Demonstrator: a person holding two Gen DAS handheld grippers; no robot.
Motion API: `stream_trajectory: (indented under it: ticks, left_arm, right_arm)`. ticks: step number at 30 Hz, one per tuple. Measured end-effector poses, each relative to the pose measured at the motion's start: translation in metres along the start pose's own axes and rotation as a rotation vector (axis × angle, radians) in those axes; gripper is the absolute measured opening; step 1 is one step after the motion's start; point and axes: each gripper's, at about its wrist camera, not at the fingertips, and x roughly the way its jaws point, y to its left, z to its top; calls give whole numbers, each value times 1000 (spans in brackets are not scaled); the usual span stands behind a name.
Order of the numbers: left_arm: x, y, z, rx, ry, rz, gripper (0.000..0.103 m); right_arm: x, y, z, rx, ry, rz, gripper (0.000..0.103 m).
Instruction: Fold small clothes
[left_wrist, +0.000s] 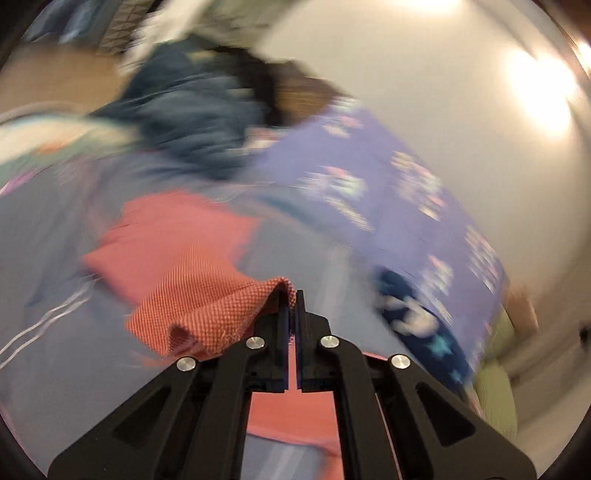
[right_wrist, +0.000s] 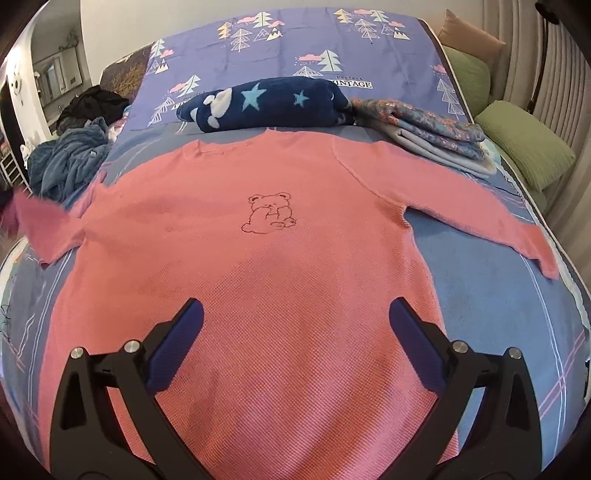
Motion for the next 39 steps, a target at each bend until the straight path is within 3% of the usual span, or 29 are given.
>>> stream_trajectory:
  ticks: [3,7,8,9,12,15,17,21,25,27,31,34,37,39]
  left_arm:
    - [15,-74,-35,184,91,-125,2]
    - [40,-140,-111,435,221,-175,4]
    - [47,-151,-136,509,257,-159,16]
    - [48,-155,-154,554,281,-147,37]
    - [52,-154,-191,673,341,-118,46]
    - [39,-141,-185,724,315,-94,61]
    - [21,-127,-173,734,249,-68,69]
    - [-1,-93,-156,697,202,-5,85]
    - [8,-58,-141,634,189,139,85]
    - [18,-42,-135,575,198,207,85]
    - [30,-24,-126,473,254,216,85]
    - [35,-10,-125,413,288,221,85]
    - [45,0,-125,357,327,215,85]
    - [48,-2,-126,359,328,217,87]
  right_arm:
    - [-2,-6,-2,-1,-7,-25,101]
    - [-3,-26,-3,45,-1,-46,101]
    - [-4,-31,-3,56,1,-51,101]
    - [-4,-36,-4,64,2,-55,101]
    - [-3,-46,-3,65,6,-57,101]
    - [1,-48,6,54,20,-24,101]
    - [4,-45,14,48,24,26,101]
    - [11,-20,37,-8,24,143,101]
    - [15,36,55,-193,-13,198,101]
    - [17,78,61,-343,-48,229,96]
    - [30,140,68,-523,-47,298,70]
    - [48,175,68,-616,-41,274,69]
    - [73,198,66,-679,-26,195,69]
    - [84,205,69,-674,-9,180,59]
